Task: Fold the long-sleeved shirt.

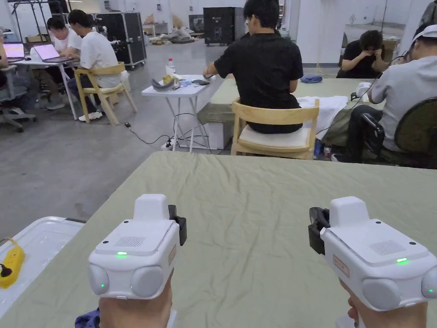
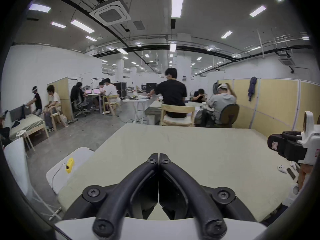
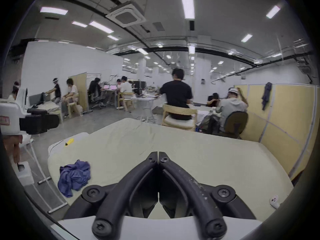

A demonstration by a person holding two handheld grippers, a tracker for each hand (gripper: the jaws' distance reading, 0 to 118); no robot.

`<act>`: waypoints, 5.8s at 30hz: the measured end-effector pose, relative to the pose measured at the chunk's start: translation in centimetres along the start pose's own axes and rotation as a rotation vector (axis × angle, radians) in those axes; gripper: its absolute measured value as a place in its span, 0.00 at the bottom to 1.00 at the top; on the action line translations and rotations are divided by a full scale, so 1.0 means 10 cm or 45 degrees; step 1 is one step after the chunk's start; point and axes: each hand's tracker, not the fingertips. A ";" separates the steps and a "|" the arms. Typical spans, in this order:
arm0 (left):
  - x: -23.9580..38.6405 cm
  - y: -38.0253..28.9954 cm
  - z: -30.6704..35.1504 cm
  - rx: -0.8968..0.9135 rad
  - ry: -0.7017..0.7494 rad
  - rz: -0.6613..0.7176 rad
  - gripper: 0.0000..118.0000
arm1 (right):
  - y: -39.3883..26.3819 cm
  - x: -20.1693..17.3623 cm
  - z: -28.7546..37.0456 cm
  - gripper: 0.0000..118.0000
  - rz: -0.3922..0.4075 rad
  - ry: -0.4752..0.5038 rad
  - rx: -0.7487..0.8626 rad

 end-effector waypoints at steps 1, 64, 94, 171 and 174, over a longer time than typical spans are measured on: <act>-0.13 -0.06 0.05 -0.006 0.028 0.012 0.00 | -0.02 -0.15 -0.04 0.01 0.006 0.054 -0.001; -1.87 -1.96 -1.83 -1.167 -0.126 0.204 0.65 | -0.99 -1.61 -1.22 0.01 0.029 0.478 -0.403; -0.83 1.01 -0.29 -0.085 -0.227 -0.008 0.17 | -0.30 -0.56 0.00 0.01 -0.082 0.230 -0.035; 2.48 -0.85 -1.06 -0.561 -0.878 -0.234 0.66 | -1.46 1.83 1.04 0.01 -0.403 -0.446 -0.189; 1.92 -0.84 -0.92 -0.534 -0.760 -0.167 0.56 | -1.39 1.65 0.95 0.01 -0.386 -0.411 -0.184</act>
